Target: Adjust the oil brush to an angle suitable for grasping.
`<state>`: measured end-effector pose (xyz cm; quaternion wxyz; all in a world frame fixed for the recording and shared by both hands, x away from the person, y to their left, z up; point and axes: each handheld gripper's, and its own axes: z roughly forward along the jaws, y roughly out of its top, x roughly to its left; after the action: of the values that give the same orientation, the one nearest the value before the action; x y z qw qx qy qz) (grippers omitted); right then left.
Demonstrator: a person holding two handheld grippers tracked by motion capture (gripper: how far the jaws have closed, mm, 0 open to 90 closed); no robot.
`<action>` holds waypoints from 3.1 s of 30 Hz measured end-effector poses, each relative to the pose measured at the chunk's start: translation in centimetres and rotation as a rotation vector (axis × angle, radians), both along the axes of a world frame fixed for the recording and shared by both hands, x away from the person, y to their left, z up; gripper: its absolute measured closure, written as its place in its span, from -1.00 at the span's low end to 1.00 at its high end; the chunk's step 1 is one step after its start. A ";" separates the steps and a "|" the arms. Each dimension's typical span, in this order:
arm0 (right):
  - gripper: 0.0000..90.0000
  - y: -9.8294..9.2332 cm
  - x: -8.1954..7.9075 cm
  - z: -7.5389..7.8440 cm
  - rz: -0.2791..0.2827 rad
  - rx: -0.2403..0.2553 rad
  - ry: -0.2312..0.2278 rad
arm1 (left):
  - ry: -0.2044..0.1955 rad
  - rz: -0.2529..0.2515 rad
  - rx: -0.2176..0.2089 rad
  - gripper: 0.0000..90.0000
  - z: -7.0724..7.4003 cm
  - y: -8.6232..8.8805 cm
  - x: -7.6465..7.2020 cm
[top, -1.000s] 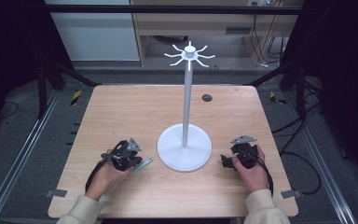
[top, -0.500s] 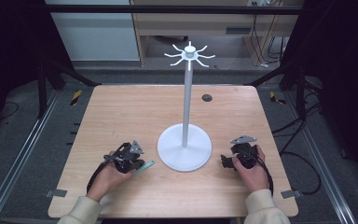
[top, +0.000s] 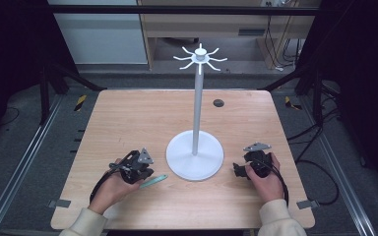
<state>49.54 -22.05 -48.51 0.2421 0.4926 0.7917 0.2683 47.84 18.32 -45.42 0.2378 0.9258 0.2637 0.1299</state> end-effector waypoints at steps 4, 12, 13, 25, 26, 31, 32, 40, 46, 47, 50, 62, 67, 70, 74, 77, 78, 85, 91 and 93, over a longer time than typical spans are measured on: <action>-0.79 0.1 -0.1 0.0 0.003 0.001 0.000 | 0.012 -0.014 0.066 0.96 0.9 0.5 -0.4; -0.79 -0.1 0.0 0.0 -0.002 0.006 0.001 | 0.077 -0.028 0.129 0.77 2.0 1.4 -0.8; -0.79 -0.1 0.0 0.0 -0.001 0.006 0.001 | 0.086 -0.031 0.136 0.69 1.9 1.4 -0.9; -0.79 0.0 0.0 0.0 -0.002 0.004 0.003 | 0.178 -0.063 0.211 0.06 1.2 1.5 -1.0; -0.79 0.0 0.0 0.0 -0.002 0.002 0.003 | 0.183 -0.065 0.210 0.02 1.2 1.4 -1.0; -0.79 0.0 0.0 0.0 -0.002 0.003 0.004 | 0.196 -0.079 0.238 0.03 1.1 1.3 -0.9; -0.79 0.0 0.0 0.0 -0.002 0.003 0.004 | 0.201 -0.083 0.244 0.06 1.0 1.2 -0.9; -0.79 0.0 0.0 0.0 -0.002 0.002 0.005 | 0.217 -0.122 0.288 0.34 0.4 0.8 -1.0; -0.79 0.0 0.0 0.0 -0.001 0.001 0.006 | 0.220 -0.130 0.301 0.48 0.1 0.5 -0.8; -0.79 0.0 0.0 0.0 -0.001 0.001 0.006 | 0.222 -0.132 0.303 0.51 0.0 0.4 -0.7; -0.79 0.0 0.0 0.0 0.000 0.002 0.007 | 0.228 -0.142 0.314 0.56 -0.3 0.4 -0.7; -0.79 0.0 0.0 0.0 -0.002 0.002 0.009 | 0.235 -0.150 0.316 0.73 -0.6 0.1 -0.5; -0.79 0.0 0.0 0.0 0.000 0.002 0.009 | 0.235 -0.152 0.324 0.75 -0.6 0.1 -0.4; -0.79 0.0 -0.1 0.0 0.000 0.002 0.009 | 0.237 -0.149 0.326 0.77 -0.7 0.1 -0.4; -0.79 0.0 -0.1 0.0 0.000 0.001 0.009 | 0.238 -0.150 0.327 0.79 -0.8 0.2 -0.3; -0.79 0.0 -0.1 0.0 0.000 0.001 0.009 | 0.238 -0.150 0.329 0.79 -0.8 0.1 -0.4; -0.79 0.0 -0.1 0.0 0.000 0.001 0.009 | 0.238 -0.149 0.329 0.79 -0.8 0.1 -0.4; -0.79 0.0 -0.1 0.0 0.000 0.000 0.009 | 0.233 -0.134 0.316 0.81 -0.8 0.4 -0.4; -0.79 0.0 0.0 -0.1 -0.001 0.001 0.010 | 0.190 -0.114 0.257 0.81 0.4 1.1 -0.7; -0.79 0.0 0.0 -0.1 0.001 0.000 0.012 | 0.169 -0.106 0.231 0.81 1.0 1.2 -0.9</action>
<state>49.50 -22.03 -48.57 0.2372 0.4937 0.7935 0.2652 46.89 19.56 -44.43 0.1129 0.9673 0.2167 0.0682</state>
